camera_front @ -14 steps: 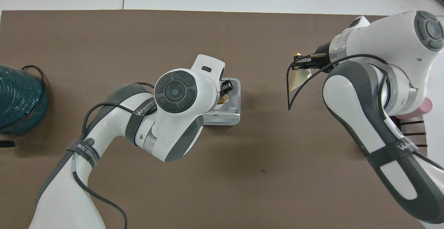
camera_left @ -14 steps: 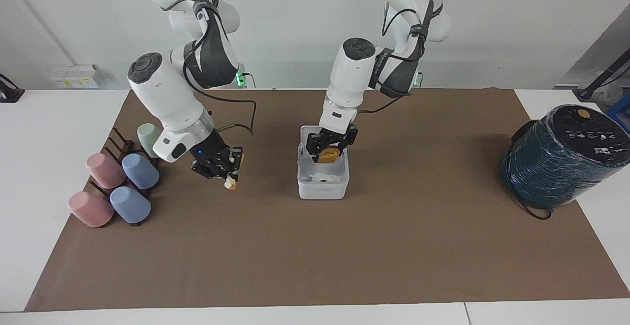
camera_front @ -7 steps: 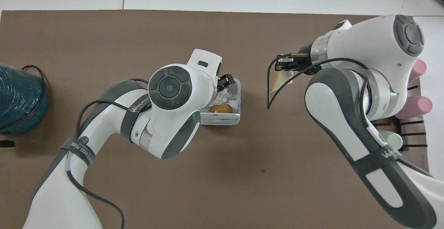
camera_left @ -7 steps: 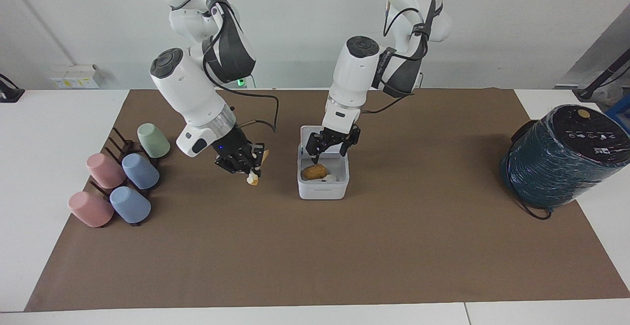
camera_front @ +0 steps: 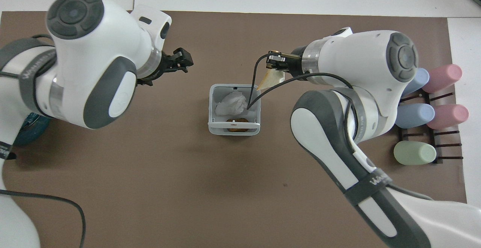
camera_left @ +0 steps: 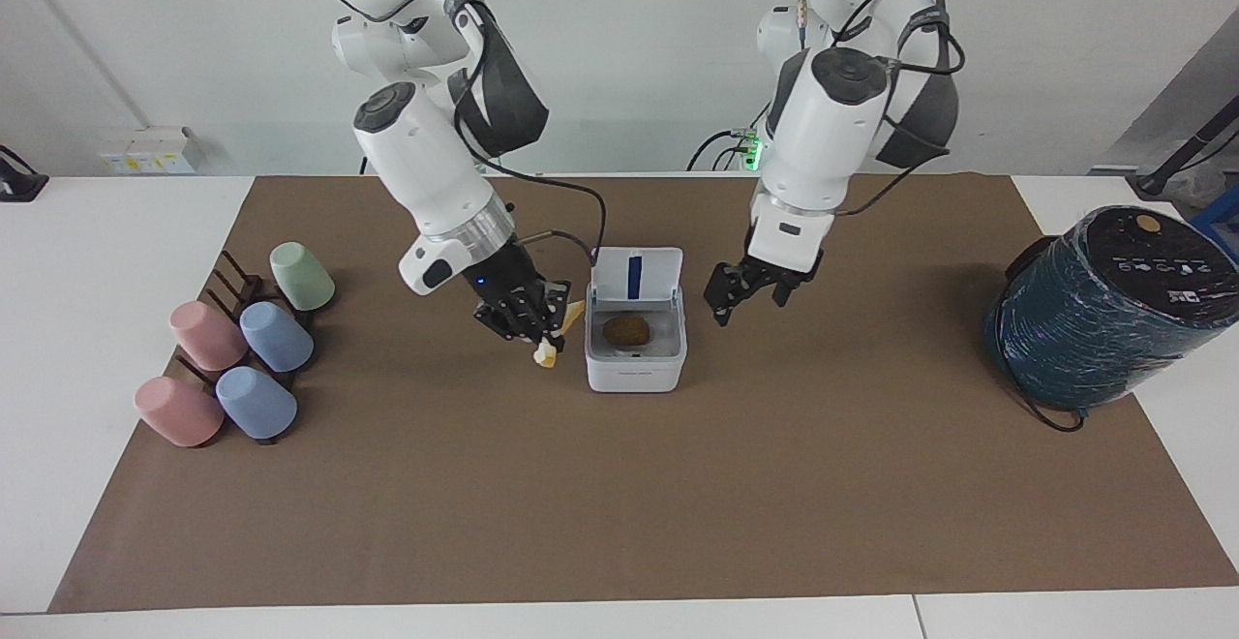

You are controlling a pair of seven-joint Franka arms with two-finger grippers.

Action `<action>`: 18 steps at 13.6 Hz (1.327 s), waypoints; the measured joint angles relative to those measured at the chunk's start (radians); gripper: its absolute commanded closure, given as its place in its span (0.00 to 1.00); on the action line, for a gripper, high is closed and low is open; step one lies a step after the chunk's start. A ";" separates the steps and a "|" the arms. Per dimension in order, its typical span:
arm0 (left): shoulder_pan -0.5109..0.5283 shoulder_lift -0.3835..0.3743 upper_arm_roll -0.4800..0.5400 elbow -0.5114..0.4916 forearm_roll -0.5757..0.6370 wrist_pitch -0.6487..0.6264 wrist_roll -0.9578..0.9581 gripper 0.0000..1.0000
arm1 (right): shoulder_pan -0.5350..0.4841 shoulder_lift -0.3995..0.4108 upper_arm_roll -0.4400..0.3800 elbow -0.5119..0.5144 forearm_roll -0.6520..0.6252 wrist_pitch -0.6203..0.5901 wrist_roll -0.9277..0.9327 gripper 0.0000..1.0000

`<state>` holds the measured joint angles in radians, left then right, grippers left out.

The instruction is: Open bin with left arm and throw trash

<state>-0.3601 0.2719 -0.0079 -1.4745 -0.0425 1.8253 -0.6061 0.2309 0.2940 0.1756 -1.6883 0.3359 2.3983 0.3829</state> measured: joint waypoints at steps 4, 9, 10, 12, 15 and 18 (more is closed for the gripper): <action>0.148 -0.019 0.005 0.042 0.043 -0.129 0.275 0.00 | 0.080 0.045 0.001 -0.001 0.000 0.045 0.027 1.00; 0.209 -0.125 0.004 0.047 0.090 -0.252 0.453 0.00 | 0.119 0.068 0.001 -0.027 0.000 0.045 0.027 0.95; 0.209 -0.149 0.002 0.048 0.090 -0.276 0.459 0.00 | 0.120 0.069 0.001 -0.033 0.000 0.045 0.027 0.89; 0.209 -0.187 -0.009 0.046 0.090 -0.318 0.462 0.00 | 0.120 0.069 0.001 -0.045 0.000 0.045 0.027 0.75; 0.208 -0.212 -0.018 0.014 0.090 -0.327 0.464 0.00 | 0.121 0.069 0.001 -0.068 0.000 0.044 0.027 0.27; 0.209 -0.237 -0.018 -0.080 0.090 -0.230 0.470 0.00 | 0.121 0.069 0.001 -0.074 0.000 0.044 0.027 0.00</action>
<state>-0.1516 0.0348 -0.0254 -1.5548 0.0474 1.5953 -0.1362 0.3523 0.3627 0.1767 -1.7625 0.3357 2.4426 0.4104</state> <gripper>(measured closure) 0.000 0.401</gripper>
